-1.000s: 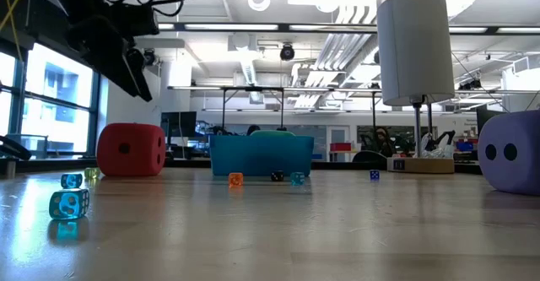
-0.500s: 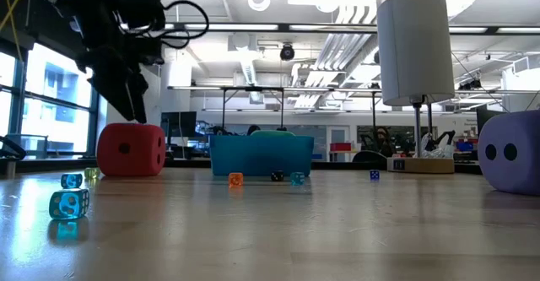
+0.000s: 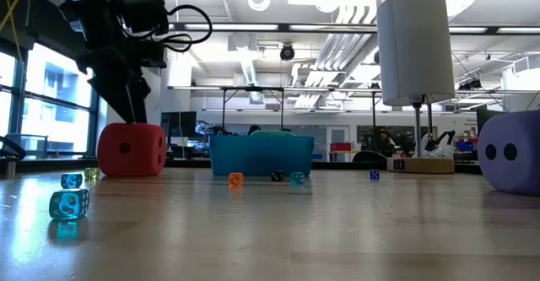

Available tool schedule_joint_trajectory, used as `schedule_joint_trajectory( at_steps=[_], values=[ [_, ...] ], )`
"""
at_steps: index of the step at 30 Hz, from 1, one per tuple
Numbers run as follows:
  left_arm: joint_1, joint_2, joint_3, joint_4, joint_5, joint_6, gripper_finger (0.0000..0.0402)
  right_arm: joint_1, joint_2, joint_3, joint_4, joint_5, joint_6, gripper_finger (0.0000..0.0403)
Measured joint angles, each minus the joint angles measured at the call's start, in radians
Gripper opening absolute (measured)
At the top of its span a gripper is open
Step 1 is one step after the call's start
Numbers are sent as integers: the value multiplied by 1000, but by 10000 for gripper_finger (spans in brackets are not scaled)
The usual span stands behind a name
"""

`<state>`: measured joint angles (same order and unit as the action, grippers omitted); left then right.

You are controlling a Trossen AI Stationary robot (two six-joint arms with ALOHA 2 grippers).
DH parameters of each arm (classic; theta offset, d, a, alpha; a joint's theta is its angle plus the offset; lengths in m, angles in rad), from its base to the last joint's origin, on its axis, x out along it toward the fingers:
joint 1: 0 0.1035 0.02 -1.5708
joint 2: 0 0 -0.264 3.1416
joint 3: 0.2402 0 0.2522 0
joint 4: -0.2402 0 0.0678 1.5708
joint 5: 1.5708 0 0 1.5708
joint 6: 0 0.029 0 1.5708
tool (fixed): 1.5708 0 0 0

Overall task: Pick & Place Dice
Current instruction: Put the red die into the blue bin

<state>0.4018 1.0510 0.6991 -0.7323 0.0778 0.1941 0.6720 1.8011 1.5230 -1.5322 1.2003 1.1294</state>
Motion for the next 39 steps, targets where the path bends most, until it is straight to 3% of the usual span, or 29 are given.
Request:
schedule_joint_trajectory(
  at_steps=[11,21,39],
  values=[
    [-1,7,-1,-12,43,17,354,0,0,0,0,0,0,400],
    [-4,127,3,-31,48,68,354,0,0,-1,3,-6,1,400],
    [-29,152,3,-44,4,96,354,0,0,-2,9,-6,3,400]
  ],
)
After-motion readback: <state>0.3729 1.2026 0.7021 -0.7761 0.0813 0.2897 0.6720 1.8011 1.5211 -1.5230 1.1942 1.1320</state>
